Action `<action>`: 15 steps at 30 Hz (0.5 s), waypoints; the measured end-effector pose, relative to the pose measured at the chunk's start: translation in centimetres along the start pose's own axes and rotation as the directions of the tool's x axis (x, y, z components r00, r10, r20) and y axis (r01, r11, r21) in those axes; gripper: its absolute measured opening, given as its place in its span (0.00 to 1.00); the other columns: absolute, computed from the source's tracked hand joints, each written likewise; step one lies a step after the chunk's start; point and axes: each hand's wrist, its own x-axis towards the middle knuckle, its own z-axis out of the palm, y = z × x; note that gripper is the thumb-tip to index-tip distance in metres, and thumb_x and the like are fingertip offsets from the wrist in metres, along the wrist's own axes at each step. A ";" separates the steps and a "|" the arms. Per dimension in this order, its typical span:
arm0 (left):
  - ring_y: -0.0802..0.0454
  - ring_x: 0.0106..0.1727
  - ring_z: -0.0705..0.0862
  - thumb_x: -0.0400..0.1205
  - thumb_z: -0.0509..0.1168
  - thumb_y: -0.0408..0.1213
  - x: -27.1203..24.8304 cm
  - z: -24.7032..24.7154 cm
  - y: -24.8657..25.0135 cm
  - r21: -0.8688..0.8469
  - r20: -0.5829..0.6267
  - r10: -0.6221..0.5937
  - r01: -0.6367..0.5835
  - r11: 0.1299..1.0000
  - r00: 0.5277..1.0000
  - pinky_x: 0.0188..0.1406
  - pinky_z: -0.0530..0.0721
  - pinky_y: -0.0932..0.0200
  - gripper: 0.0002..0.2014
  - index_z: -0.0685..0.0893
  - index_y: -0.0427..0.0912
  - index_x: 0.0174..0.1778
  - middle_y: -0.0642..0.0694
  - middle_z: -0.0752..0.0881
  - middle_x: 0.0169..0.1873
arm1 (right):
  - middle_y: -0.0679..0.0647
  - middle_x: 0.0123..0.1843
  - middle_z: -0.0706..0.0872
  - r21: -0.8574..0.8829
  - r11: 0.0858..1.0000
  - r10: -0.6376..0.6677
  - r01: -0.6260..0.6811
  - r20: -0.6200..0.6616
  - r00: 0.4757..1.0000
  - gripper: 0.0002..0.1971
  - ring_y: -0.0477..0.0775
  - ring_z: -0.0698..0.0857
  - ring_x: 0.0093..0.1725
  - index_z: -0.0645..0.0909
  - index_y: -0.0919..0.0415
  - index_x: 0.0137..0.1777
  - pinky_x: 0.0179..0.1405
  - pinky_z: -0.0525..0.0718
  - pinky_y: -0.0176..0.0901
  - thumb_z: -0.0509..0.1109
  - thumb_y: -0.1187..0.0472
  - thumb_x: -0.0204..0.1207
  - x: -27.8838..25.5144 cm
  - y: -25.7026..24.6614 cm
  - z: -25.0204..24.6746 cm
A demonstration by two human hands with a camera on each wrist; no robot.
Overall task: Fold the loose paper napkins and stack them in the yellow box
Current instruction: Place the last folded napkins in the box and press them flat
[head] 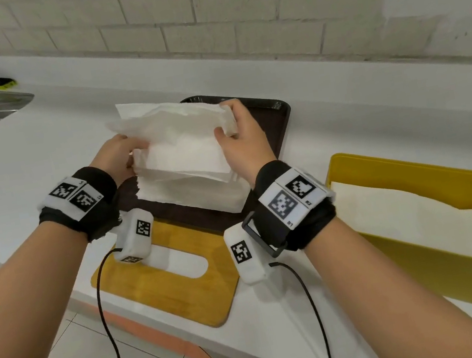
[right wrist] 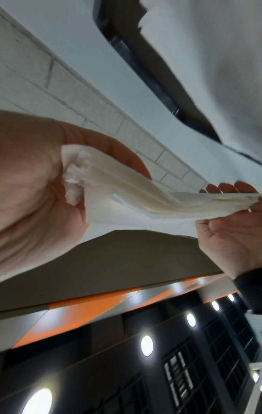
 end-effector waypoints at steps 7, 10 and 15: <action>0.54 0.44 0.89 0.85 0.52 0.30 -7.0 0.1 2.4 -0.308 0.281 0.053 0.038 0.951 0.958 0.38 0.87 0.61 0.12 0.78 0.42 0.59 0.48 0.87 0.50 | 0.45 0.52 0.81 0.143 0.989 0.021 -0.029 0.058 0.998 0.16 0.50 0.82 0.58 0.70 0.43 0.48 0.65 0.80 0.51 0.61 0.69 0.80 -4.0 -2.2 -5.0; 0.58 0.45 0.89 0.79 0.60 0.29 -11.3 1.6 2.6 -0.299 0.308 0.108 -0.012 0.954 0.945 0.38 0.87 0.66 0.14 0.78 0.43 0.60 0.50 0.89 0.50 | 0.49 0.61 0.81 0.145 0.989 0.023 -0.035 0.083 0.996 0.21 0.50 0.81 0.63 0.70 0.43 0.55 0.66 0.79 0.52 0.67 0.72 0.75 -7.4 -2.2 -8.6; 0.59 0.51 0.88 0.73 0.64 0.26 -17.5 5.9 0.7 -0.281 0.414 0.194 -0.078 0.957 0.890 0.44 0.85 0.69 0.19 0.80 0.40 0.60 0.53 0.90 0.50 | 0.49 0.58 0.87 0.149 0.984 0.106 -0.099 -0.039 0.994 0.27 0.46 0.86 0.57 0.75 0.60 0.67 0.58 0.83 0.43 0.75 0.72 0.68 -12.8 -1.0 -14.1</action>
